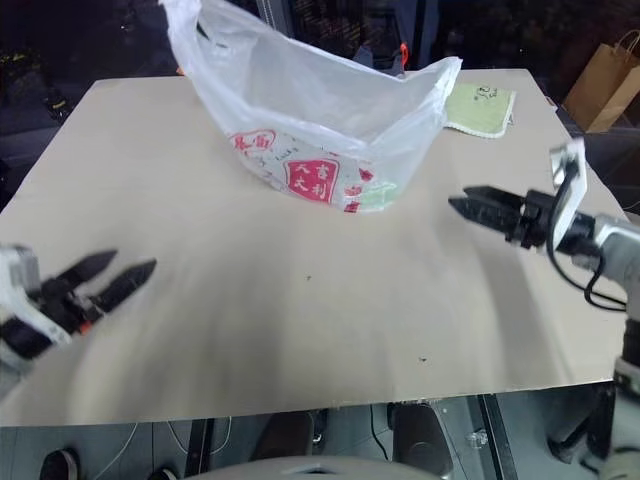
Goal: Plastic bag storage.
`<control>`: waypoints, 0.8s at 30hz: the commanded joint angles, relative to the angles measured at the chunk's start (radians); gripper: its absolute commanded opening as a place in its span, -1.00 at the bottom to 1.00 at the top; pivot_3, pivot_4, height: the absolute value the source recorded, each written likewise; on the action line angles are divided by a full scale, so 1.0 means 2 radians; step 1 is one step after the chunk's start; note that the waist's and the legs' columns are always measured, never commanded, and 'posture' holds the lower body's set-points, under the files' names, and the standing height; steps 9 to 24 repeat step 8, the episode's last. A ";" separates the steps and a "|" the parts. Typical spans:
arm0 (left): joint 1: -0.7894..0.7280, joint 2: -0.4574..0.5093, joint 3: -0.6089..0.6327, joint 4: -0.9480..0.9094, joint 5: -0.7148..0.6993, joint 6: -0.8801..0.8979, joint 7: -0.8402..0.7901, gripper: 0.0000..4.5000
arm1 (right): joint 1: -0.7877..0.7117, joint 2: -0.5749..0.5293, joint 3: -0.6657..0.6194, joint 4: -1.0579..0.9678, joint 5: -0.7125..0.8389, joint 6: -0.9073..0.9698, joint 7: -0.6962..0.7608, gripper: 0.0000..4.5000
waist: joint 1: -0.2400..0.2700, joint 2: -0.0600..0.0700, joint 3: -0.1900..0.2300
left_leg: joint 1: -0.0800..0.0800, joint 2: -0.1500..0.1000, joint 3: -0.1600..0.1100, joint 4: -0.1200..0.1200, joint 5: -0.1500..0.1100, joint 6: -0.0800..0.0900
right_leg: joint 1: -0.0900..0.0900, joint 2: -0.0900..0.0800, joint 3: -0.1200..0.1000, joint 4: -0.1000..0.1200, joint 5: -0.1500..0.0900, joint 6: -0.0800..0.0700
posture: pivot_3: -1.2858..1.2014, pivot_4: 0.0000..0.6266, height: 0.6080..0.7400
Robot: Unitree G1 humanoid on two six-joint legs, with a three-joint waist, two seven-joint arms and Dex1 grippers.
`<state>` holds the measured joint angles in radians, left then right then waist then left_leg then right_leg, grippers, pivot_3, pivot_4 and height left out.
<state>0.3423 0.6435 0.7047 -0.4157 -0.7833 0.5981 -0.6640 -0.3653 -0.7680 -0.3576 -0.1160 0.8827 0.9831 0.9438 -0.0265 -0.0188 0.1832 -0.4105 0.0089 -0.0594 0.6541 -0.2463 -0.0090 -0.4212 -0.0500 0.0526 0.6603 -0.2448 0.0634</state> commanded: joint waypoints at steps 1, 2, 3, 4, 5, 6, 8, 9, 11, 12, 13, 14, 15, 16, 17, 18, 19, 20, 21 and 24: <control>0.036 -0.049 -0.044 -0.090 0.052 -0.043 0.044 1.00 | 0.068 0.001 0.040 -0.047 -0.086 -0.132 0.030 0.99 | 0.003 0.000 0.000 | 0.001 0.000 0.000 0.000 0.000 0.000 | 0.001 0.000 0.000 0.000 0.000 0.000 | 0.03 -0.52 1.00; 0.043 -0.066 -0.057 -0.105 0.064 -0.049 0.060 1.00 | 0.083 0.010 0.047 -0.045 -0.110 -0.169 0.027 0.99 | 0.004 0.000 0.000 | 0.002 0.000 0.000 0.000 0.000 0.000 | 0.002 0.000 0.000 0.000 0.000 0.000 | 0.03 -0.52 1.00; 0.048 -0.078 -0.069 -0.115 0.074 -0.053 0.071 1.00 | 0.095 0.019 0.051 -0.042 -0.125 -0.200 0.025 0.99 | 0.005 0.000 0.000 | 0.005 0.000 0.001 0.000 0.000 0.000 | 0.005 0.000 0.001 0.000 0.000 0.000 | 0.03 -0.52 1.00; 0.055 -0.085 -0.082 -0.124 0.088 -0.058 0.077 1.00 | 0.105 0.029 0.051 -0.040 -0.131 -0.218 0.023 0.99 | 0.005 0.000 0.000 | 0.007 0.000 0.001 0.000 0.000 0.000 | 0.006 0.000 0.001 0.000 0.000 0.000 | 0.03 -0.52 1.00; 0.063 -0.091 -0.095 -0.131 0.100 -0.065 0.079 1.00 | 0.113 0.036 0.051 -0.037 -0.136 -0.233 0.023 0.99 | 0.005 0.000 0.000 | 0.007 0.001 0.001 0.000 0.000 0.000 | 0.006 0.001 0.001 0.000 0.000 0.000 | 0.03 -0.52 1.00; 0.070 -0.092 -0.108 -0.136 0.108 -0.066 0.078 1.00 | 0.122 0.040 0.051 -0.032 -0.141 -0.245 0.024 0.99 | 0.005 0.000 0.000 | 0.008 0.001 0.001 0.000 0.000 0.000 | 0.006 0.001 0.001 0.000 0.000 0.000 | 0.03 -0.52 1.00; 0.076 -0.094 -0.122 -0.139 0.129 -0.078 0.080 1.00 | 0.136 0.040 0.055 -0.025 -0.154 -0.268 0.035 0.99 | 0.004 0.000 0.000 | 0.008 0.001 0.002 0.000 0.000 0.000 | 0.006 0.002 0.002 0.001 0.000 0.000 | 0.03 -0.52 1.00; 0.076 -0.094 -0.122 -0.139 0.129 -0.078 0.080 1.00 | 0.136 0.040 0.055 -0.025 -0.154 -0.268 0.035 0.99 | 0.004 0.000 0.000 | 0.008 0.001 0.002 0.000 0.000 0.000 | 0.006 0.002 0.002 0.001 0.000 0.000 | 0.03 -0.52 1.00; 0.076 -0.094 -0.122 -0.139 0.129 -0.078 0.080 1.00 | 0.136 0.040 0.055 -0.025 -0.154 -0.268 0.035 0.99 | 0.004 0.000 0.000 | 0.008 0.001 0.002 0.000 0.000 0.000 | 0.006 0.002 0.002 0.001 0.000 0.000 | 0.03 -0.52 1.00; 0.076 -0.094 -0.122 -0.139 0.129 -0.078 0.080 1.00 | 0.136 0.040 0.055 -0.025 -0.154 -0.268 0.035 0.99 | 0.004 0.000 0.000 | 0.008 0.001 0.002 0.000 0.000 0.000 | 0.006 0.002 0.002 0.001 0.000 0.000 | 0.03 -0.52 1.00; 0.076 -0.094 -0.122 -0.139 0.129 -0.078 0.080 1.00 | 0.136 0.040 0.055 -0.025 -0.154 -0.268 0.035 0.99 | 0.004 0.000 0.000 | 0.008 0.001 0.002 0.000 0.000 0.000 | 0.006 0.002 0.002 0.001 0.000 0.000 | 0.03 -0.52 1.00; 0.076 -0.094 -0.122 -0.139 0.129 -0.078 0.080 1.00 | 0.136 0.040 0.055 -0.025 -0.154 -0.268 0.035 0.99 | 0.004 0.000 0.000 | 0.008 0.001 0.002 0.000 0.000 0.000 | 0.006 0.002 0.002 0.001 0.000 0.000 | 0.03 -0.52 1.00; 0.076 -0.094 -0.122 -0.139 0.129 -0.078 0.080 1.00 | 0.136 0.040 0.055 -0.025 -0.154 -0.268 0.035 0.99 | 0.004 0.000 0.000 | 0.008 0.001 0.002 0.000 0.000 0.000 | 0.006 0.002 0.002 0.001 0.000 0.000 | 0.03 -0.52 1.00; 0.076 -0.094 -0.122 -0.139 0.129 -0.078 0.080 1.00 | 0.136 0.040 0.055 -0.025 -0.154 -0.268 0.035 0.99 | 0.004 0.000 0.000 | 0.008 0.001 0.002 0.000 0.000 0.000 | 0.006 0.002 0.002 0.001 0.000 0.000 | 0.03 -0.52 1.00; 0.076 -0.094 -0.122 -0.139 0.129 -0.078 0.080 1.00 | 0.136 0.040 0.055 -0.025 -0.154 -0.268 0.035 0.99 | 0.004 0.000 0.000 | 0.008 0.001 0.002 0.000 0.000 0.000 | 0.006 0.002 0.002 0.001 0.000 0.000 | 0.03 -0.52 1.00; 0.076 -0.094 -0.122 -0.139 0.129 -0.078 0.080 1.00 | 0.136 0.040 0.055 -0.025 -0.154 -0.268 0.035 0.99 | 0.004 0.000 0.000 | 0.008 0.001 0.002 0.000 0.000 0.000 | 0.006 0.002 0.002 0.001 0.000 0.000 | 0.03 -0.52 1.00; 0.076 -0.094 -0.122 -0.139 0.129 -0.078 0.080 1.00 | 0.136 0.040 0.055 -0.025 -0.154 -0.268 0.035 0.99 | 0.004 0.000 0.000 | 0.008 0.001 0.002 0.000 0.000 0.000 | 0.006 0.002 0.002 0.001 0.000 0.000 | 0.03 -0.52 1.00; 0.076 -0.094 -0.122 -0.139 0.129 -0.078 0.080 1.00 | 0.136 0.040 0.055 -0.025 -0.154 -0.268 0.035 0.99 | 0.004 0.000 0.000 | 0.008 0.001 0.002 0.000 0.000 0.000 | 0.006 0.002 0.002 0.001 0.000 0.000 | 0.03 -0.52 1.00; 0.076 -0.094 -0.122 -0.139 0.129 -0.078 0.080 1.00 | 0.136 0.040 0.055 -0.025 -0.154 -0.268 0.035 0.99 | 0.004 0.000 0.000 | 0.008 0.001 0.002 0.000 0.000 0.000 | 0.006 0.002 0.002 0.001 0.000 0.000 | 0.03 -0.52 1.00; 0.076 -0.094 -0.122 -0.139 0.129 -0.078 0.080 1.00 | 0.136 0.040 0.055 -0.025 -0.154 -0.268 0.035 0.99 | 0.004 0.000 0.000 | 0.008 0.001 0.002 0.000 0.000 0.000 | 0.006 0.002 0.002 0.001 0.000 0.000 | 0.03 -0.52 1.00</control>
